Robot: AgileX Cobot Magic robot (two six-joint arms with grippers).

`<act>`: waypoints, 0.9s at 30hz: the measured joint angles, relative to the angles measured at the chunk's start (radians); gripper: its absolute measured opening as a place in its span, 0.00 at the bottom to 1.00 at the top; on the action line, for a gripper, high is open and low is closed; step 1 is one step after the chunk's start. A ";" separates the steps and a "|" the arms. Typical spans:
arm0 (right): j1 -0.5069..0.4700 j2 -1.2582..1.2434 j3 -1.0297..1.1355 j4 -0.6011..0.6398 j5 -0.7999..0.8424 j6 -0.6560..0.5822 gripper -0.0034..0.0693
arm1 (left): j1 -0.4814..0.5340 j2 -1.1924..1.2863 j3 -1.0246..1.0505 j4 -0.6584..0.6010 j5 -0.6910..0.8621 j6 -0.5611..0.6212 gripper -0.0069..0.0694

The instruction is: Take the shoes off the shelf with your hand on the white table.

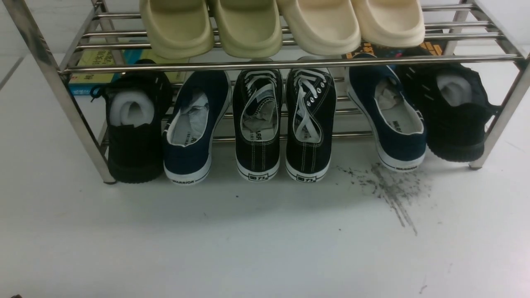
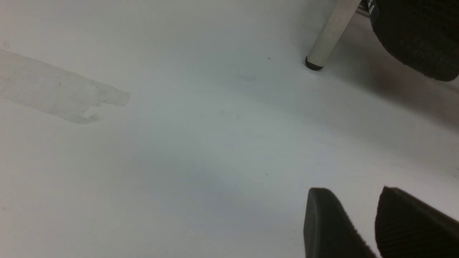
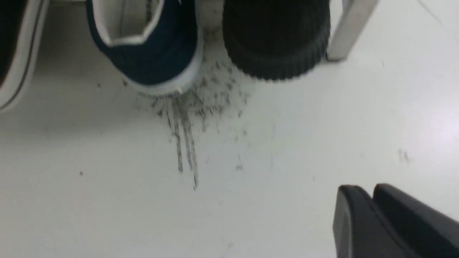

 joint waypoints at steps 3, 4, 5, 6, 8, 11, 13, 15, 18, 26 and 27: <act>0.025 0.096 -0.088 0.034 -0.015 -0.083 0.39 | 0.000 0.000 0.000 0.000 0.000 0.000 0.40; 0.028 0.102 -0.093 0.034 -0.015 -0.088 0.40 | 0.000 0.000 0.000 0.000 0.000 0.000 0.40; 0.053 0.142 -0.129 0.036 -0.016 -0.113 0.47 | 0.000 0.000 0.000 0.000 0.000 0.000 0.40; 0.079 0.182 -0.161 0.039 -0.016 -0.126 0.52 | 0.000 0.000 0.000 0.000 0.000 0.000 0.40; 0.111 0.231 -0.200 0.034 -0.017 -0.139 0.60 | 0.000 0.000 0.000 0.000 0.000 0.000 0.40; 0.147 0.293 -0.250 0.004 -0.024 -0.142 0.68 | 0.000 0.000 0.000 0.000 0.000 0.000 0.40; 0.168 0.336 -0.280 -0.037 -0.037 -0.142 0.72 | 0.000 0.000 0.000 0.000 0.000 0.000 0.40; 0.181 0.377 -0.298 -0.082 -0.059 -0.141 0.73 | 0.000 0.000 0.000 0.000 0.000 0.000 0.40; 0.184 0.422 -0.303 -0.137 -0.103 -0.112 0.74 | 0.000 0.000 0.000 0.000 0.000 0.000 0.40; 0.185 0.490 -0.305 -0.247 -0.161 0.023 0.74 | 0.000 0.000 0.000 0.000 0.000 0.000 0.40; 0.185 0.503 -0.305 -0.267 -0.179 0.049 0.74 | 0.000 0.000 0.000 0.000 0.000 0.000 0.40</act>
